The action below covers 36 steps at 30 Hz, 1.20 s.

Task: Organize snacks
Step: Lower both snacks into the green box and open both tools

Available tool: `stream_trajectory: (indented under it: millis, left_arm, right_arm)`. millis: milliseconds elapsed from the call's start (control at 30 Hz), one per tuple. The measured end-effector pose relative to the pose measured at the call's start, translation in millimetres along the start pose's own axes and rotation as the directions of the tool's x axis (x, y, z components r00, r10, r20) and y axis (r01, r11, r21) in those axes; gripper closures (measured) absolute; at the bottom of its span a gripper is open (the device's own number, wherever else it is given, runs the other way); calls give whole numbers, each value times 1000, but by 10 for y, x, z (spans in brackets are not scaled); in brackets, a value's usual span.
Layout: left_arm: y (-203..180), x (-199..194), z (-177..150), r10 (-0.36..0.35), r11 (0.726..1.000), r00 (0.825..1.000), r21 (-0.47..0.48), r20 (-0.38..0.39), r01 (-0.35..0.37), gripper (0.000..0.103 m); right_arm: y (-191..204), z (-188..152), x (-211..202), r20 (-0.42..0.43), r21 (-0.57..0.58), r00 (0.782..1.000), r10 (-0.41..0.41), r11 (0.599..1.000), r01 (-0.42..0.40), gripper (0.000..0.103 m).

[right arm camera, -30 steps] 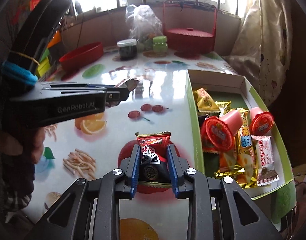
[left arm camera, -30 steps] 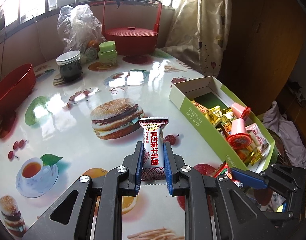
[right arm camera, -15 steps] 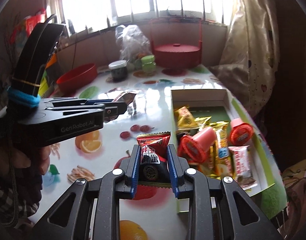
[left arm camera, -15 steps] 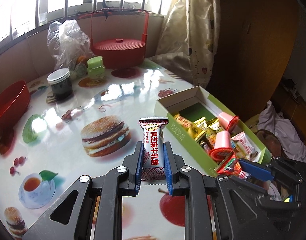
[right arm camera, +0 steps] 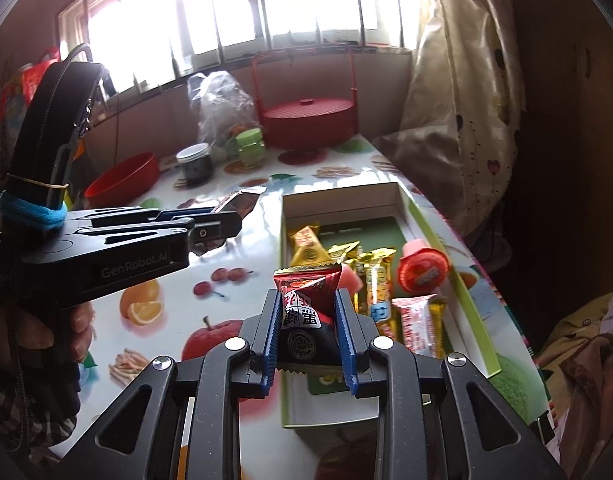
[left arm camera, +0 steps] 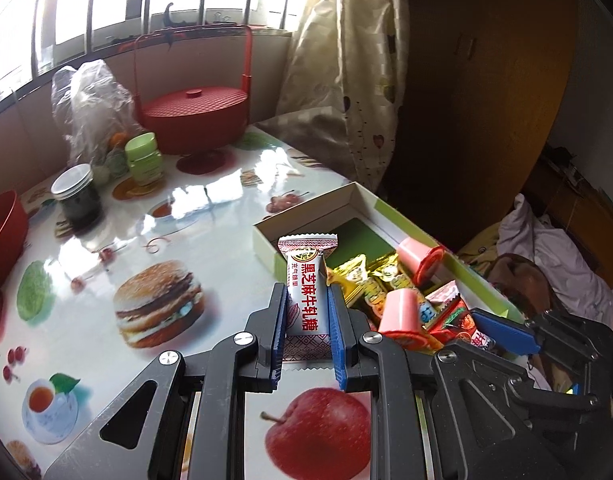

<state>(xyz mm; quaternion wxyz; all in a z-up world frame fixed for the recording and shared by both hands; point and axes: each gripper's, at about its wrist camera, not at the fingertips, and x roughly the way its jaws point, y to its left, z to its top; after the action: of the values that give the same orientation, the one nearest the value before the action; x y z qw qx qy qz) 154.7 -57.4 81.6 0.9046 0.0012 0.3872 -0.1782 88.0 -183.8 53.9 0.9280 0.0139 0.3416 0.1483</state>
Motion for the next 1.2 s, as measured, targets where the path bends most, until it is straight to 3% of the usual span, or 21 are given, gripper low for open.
stream_trajectory:
  millis: [633, 1200]
  left_arm:
    - [-207, 485, 127, -78, 997, 994, 0, -78, 78, 83]
    - [-280, 762, 113, -88, 996, 987, -11, -133, 88, 83]
  right_arm:
    - [-395, -25, 174, -36, 58, 994, -107, 992, 109, 78]
    - [-486, -35, 363, -40, 38, 984, -172, 984, 173, 77]
